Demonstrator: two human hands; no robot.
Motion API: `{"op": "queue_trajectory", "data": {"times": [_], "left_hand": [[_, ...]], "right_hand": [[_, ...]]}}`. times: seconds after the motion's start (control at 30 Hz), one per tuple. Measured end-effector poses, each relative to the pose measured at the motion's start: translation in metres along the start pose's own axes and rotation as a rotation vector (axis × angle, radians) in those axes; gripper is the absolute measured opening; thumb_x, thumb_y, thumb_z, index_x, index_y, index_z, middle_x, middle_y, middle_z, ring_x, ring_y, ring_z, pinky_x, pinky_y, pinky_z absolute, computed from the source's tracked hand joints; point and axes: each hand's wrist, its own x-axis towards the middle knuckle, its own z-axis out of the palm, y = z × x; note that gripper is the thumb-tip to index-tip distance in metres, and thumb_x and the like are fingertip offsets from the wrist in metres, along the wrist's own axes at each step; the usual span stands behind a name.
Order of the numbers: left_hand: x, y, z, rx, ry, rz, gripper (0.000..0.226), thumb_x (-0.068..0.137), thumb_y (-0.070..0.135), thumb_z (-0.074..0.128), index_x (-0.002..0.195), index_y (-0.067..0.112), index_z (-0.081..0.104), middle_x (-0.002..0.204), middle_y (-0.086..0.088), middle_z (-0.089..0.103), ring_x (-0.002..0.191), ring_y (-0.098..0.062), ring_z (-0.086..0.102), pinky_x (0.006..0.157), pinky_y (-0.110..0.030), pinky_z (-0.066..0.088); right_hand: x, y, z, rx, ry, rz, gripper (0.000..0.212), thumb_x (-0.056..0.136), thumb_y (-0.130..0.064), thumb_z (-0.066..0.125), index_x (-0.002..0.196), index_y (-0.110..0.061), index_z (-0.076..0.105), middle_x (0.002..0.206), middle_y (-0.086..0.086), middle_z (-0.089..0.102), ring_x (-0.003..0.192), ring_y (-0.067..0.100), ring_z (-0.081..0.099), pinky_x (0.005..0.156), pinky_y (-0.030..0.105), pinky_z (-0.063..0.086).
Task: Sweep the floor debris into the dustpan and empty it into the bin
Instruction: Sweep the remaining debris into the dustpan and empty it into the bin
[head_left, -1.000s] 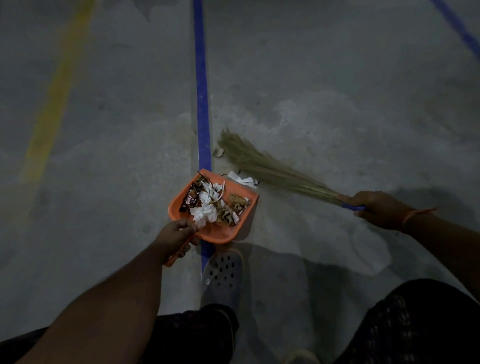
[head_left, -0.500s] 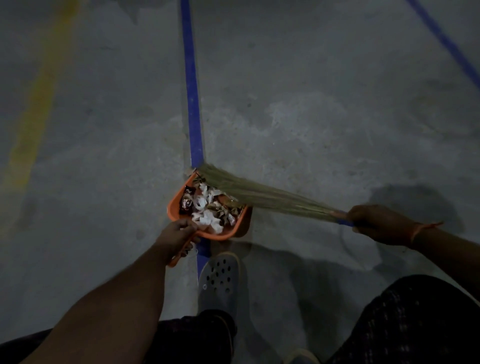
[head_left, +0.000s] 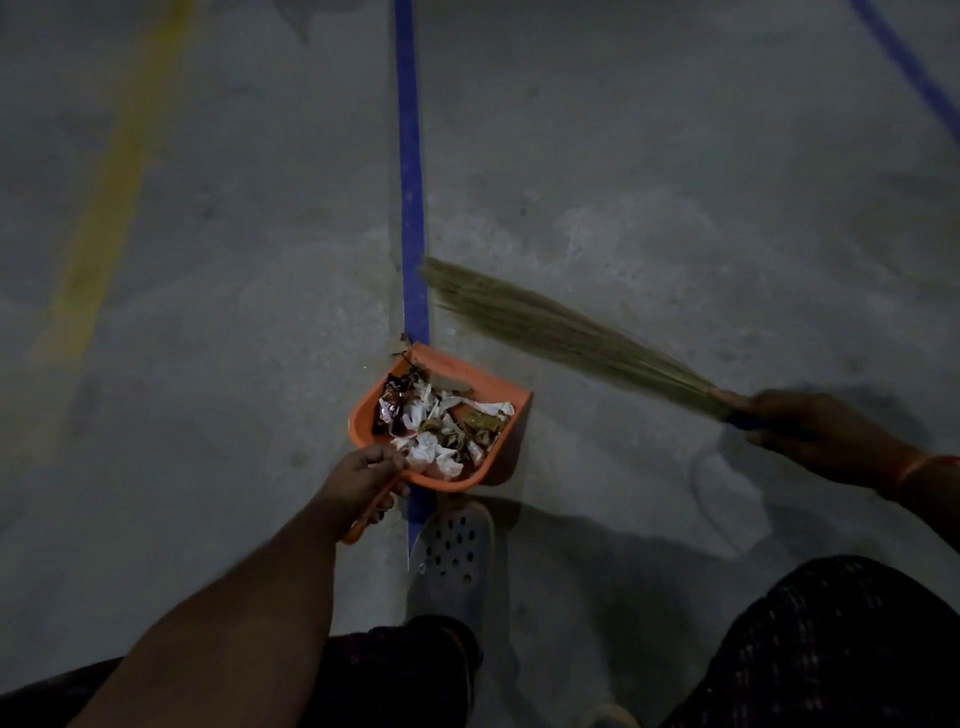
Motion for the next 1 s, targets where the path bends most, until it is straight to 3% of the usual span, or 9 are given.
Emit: {"op": "queue_trajectory", "data": {"times": [0.1,0.2,0.33,0.5,0.67,0.73,0.83,0.9,1.0], "left_hand": [[-0.008,-0.012,-0.005,-0.013,0.023,-0.018,0.020,0.104,0.019,0.055,0.103,0.003,0.066,0.079,-0.018,0.071,0.051,-0.022,0.051,0.045,-0.025,0.038],[-0.016,-0.022,-0.010,-0.035,0.041,-0.031,0.019,0.103,0.020,0.056,0.101,0.004,0.067,0.081,-0.019,0.071,0.050,-0.023,0.052,0.046,-0.026,0.039],[-0.029,-0.033,-0.018,-0.076,0.085,-0.039,0.020,0.104,0.019,0.055,0.101,0.003,0.066,0.081,-0.020,0.071,0.051,-0.023,0.052,0.046,-0.025,0.039],[-0.029,-0.039,-0.022,-0.070,0.147,-0.061,0.018,0.104,0.017,0.055,0.101,0.003,0.067,0.077,-0.019,0.073,0.048,-0.021,0.053,0.044,-0.025,0.038],[-0.015,-0.036,-0.023,-0.058,0.189,-0.037,0.019,0.104,0.022,0.056,0.100,0.006,0.067,0.080,-0.020,0.074,0.049,-0.020,0.056,0.044,-0.027,0.041],[-0.008,-0.030,-0.026,-0.050,0.189,-0.023,0.019,0.104,0.023,0.056,0.100,0.008,0.067,0.081,-0.018,0.075,0.051,-0.021,0.057,0.045,-0.028,0.042],[-0.002,-0.025,-0.030,-0.044,0.192,-0.014,0.019,0.103,0.023,0.057,0.100,0.008,0.067,0.081,-0.018,0.075,0.051,-0.021,0.057,0.046,-0.028,0.042],[0.001,-0.023,-0.028,-0.056,0.203,-0.020,0.019,0.103,0.022,0.057,0.101,0.006,0.067,0.081,-0.020,0.075,0.050,-0.021,0.056,0.045,-0.027,0.041],[0.005,-0.016,-0.021,-0.070,0.204,-0.006,0.019,0.103,0.021,0.057,0.100,0.005,0.067,0.080,-0.021,0.074,0.047,-0.018,0.056,0.043,-0.026,0.040]], "right_hand": [[0.028,-0.005,0.008,-0.012,-0.034,0.029,0.033,0.085,-0.014,0.071,0.106,-0.038,0.062,0.096,-0.002,0.066,0.086,0.022,0.064,0.071,0.025,0.043],[0.059,-0.013,0.019,-0.086,-0.068,0.003,0.035,0.089,-0.017,0.067,0.124,-0.014,0.063,0.100,0.007,0.066,0.085,0.029,0.061,0.074,0.030,0.038],[0.096,-0.038,0.031,-0.107,-0.116,-0.095,0.057,0.089,-0.037,0.053,0.143,-0.026,0.040,0.102,0.004,0.065,0.084,0.024,0.059,0.075,0.034,0.043],[0.142,-0.054,0.042,-0.206,-0.202,-0.064,0.056,0.095,-0.025,0.059,0.147,-0.031,0.038,0.123,0.010,0.062,0.103,0.029,0.059,0.089,0.036,0.043],[0.147,-0.055,0.041,-0.284,-0.302,-0.043,0.059,0.094,-0.025,0.059,0.146,-0.040,0.034,0.112,0.006,0.063,0.096,0.025,0.058,0.087,0.036,0.043],[0.133,-0.048,0.041,-0.268,-0.311,-0.058,0.051,0.091,-0.032,0.058,0.138,-0.043,0.043,0.105,0.003,0.064,0.092,0.024,0.060,0.084,0.036,0.045],[0.107,-0.041,0.039,-0.198,-0.289,-0.115,0.027,0.082,-0.035,0.057,0.103,-0.053,0.058,0.098,-0.007,0.062,0.086,0.014,0.060,0.078,0.029,0.045],[0.091,-0.037,0.041,-0.173,-0.223,-0.189,0.024,0.082,-0.026,0.063,0.102,-0.040,0.061,0.094,-0.012,0.060,0.081,0.006,0.058,0.074,0.026,0.048],[0.074,-0.036,0.041,-0.140,-0.202,-0.160,0.019,0.082,-0.017,0.070,0.095,-0.031,0.068,0.093,-0.012,0.063,0.082,0.005,0.062,0.075,0.032,0.054]]}}
